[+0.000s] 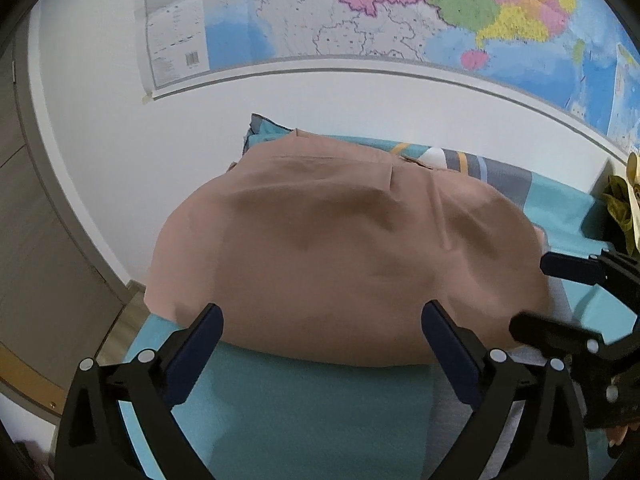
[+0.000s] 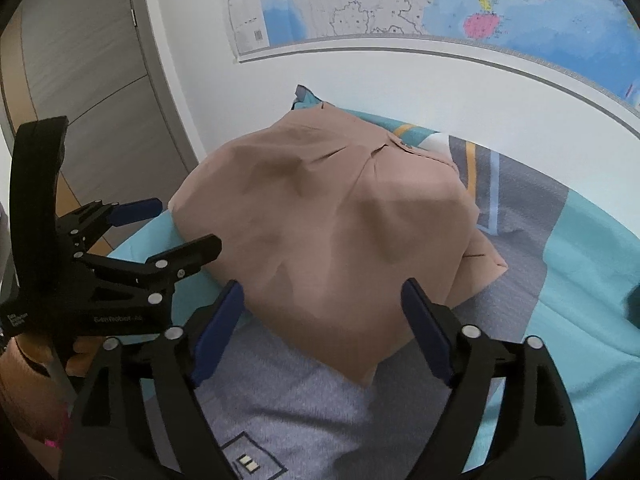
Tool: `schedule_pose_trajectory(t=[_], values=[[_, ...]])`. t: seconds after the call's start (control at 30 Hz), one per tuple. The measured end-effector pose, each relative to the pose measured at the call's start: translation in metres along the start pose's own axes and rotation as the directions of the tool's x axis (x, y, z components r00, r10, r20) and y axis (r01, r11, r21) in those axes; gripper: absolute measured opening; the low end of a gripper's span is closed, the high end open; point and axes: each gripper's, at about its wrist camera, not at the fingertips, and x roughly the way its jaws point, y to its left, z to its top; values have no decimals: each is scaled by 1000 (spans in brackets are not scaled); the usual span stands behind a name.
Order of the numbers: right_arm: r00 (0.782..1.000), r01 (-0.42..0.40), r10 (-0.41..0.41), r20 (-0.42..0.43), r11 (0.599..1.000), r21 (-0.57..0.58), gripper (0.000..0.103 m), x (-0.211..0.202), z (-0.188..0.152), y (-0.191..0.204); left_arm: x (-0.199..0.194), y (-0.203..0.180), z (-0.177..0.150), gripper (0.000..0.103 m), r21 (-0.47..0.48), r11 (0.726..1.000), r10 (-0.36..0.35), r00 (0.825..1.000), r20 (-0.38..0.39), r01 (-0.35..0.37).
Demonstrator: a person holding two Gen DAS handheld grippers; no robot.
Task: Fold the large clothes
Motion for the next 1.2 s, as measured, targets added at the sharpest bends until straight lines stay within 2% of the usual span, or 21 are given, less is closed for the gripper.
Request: schedule_pose_trajectory(t=[0.1,0.3,0.47,0.73,0.87,0.97,1.2], values=[[1000,0,0,16,1000,4,84,-8,-4,2,-6,-3,-1,96,-11,1000,7,1000,5,-7],[998,27,-28,65,1000,12,97,-25,-12,3,-17,-9,-6,96,-51,998,25,1000,9,-24],[997,16,-18,75,1000,27,97,-35,-18,5,-24,-15,-11,96,-58,997,47,999,15,-46],[996,21,-26,87,998,56,97,-50,-29,5,-37,-22,-13,96,-87,996,31,1000,3,-31],[996,9,-18,92,996,94,97,-59,-32,1,-47,-28,-16,96,-89,995,48,999,25,-46],[993,43,-52,110,995,88,97,-67,-34,3,-54,-31,-17,96,-93,995,44,998,40,-40],[988,46,-58,145,995,84,97,-83,-42,5,-70,-38,-18,96,-96,995,46,996,72,-39]])
